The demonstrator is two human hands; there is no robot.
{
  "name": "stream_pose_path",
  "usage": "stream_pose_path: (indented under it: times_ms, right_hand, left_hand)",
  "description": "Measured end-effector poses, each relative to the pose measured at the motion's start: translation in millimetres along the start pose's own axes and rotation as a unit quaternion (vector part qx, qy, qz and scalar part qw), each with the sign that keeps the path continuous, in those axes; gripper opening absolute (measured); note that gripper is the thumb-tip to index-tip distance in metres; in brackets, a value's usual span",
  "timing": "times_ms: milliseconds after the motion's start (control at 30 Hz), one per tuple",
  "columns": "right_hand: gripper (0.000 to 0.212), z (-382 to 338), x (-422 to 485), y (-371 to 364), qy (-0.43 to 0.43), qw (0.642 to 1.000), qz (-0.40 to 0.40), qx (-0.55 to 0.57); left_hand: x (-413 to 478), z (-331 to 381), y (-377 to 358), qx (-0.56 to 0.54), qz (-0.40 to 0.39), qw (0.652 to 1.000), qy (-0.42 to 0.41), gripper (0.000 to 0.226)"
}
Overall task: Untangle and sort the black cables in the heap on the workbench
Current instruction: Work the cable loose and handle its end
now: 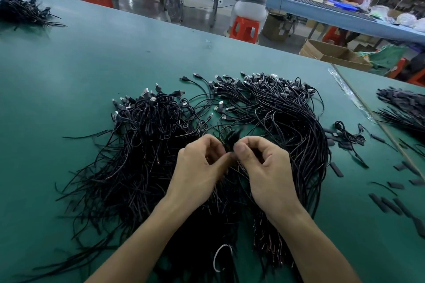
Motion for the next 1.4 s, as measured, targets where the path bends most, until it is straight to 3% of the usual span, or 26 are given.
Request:
stream_pose_path:
  times_ms: [100, 267, 367, 433, 500, 700, 800, 900, 1000, 1100, 1267, 1400]
  right_hand:
    - [0.017, 0, -5, -7, 0.008, 0.999, -0.043, -0.001]
    - [0.014, 10, -5, -6, -0.028, 0.997, -0.071, -0.016]
    - [0.010, 13, -2, -8, -0.042, 0.996, -0.083, -0.013]
    - [0.013, 14, -2, -8, -0.052, 0.995, -0.082, 0.008]
    - [0.017, 15, -1, -5, -0.061, 0.996, -0.064, 0.022]
    - [0.014, 14, 1, 8, -0.057, 0.998, 0.016, 0.024]
    - [0.014, 6, 2, 10, -0.029, 0.998, 0.037, 0.047]
    - [0.010, -1, 3, 9, 0.007, 0.999, 0.030, 0.010]
    - [0.010, -5, 1, 2, 0.011, 1.000, 0.001, 0.012]
    - [0.010, -3, -4, -6, 0.012, 0.999, -0.027, 0.013]
    - [0.013, 6, -9, -14, -0.040, 0.997, -0.064, 0.035]
    - [0.019, 15, -10, -13, -0.105, 0.988, -0.071, 0.090]
  left_hand:
    - [3, 3, 5, -0.067, -0.004, 0.998, 0.010, 0.008]
    - [5, 9, 5, -0.243, -0.068, 0.964, 0.085, 0.033]
    - [2, 12, -1, -0.272, -0.108, 0.951, 0.099, 0.043]
    - [2, 13, -1, -0.268, -0.097, 0.955, 0.087, 0.043]
    - [1, 16, -1, -0.229, -0.101, 0.966, 0.062, 0.028]
    - [-3, 18, -2, 0.020, -0.069, 0.997, -0.027, 0.011]
    - [-6, 17, -7, 0.061, -0.088, 0.994, -0.018, 0.033]
    - [-7, 15, -6, 0.058, -0.085, 0.995, 0.005, 0.059]
    - [-4, 6, -8, -0.001, -0.109, 0.991, 0.078, 0.070]
    - [-1, 4, -8, -0.151, -0.141, 0.970, 0.124, 0.057]
    - [5, 15, 7, -0.156, -0.157, 0.975, 0.037, 0.022]
    - [5, 8, 7, -0.096, -0.246, 0.964, 0.036, 0.041]
Point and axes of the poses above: each hand's wrist, its own x-axis towards the middle knuckle, its own y-axis out of the back of the hand, z = x × y, the point moved 6 cm from there along x, towards the middle knuckle, and after that the axes turned 6 degrees about y, right-handed, at the moved point
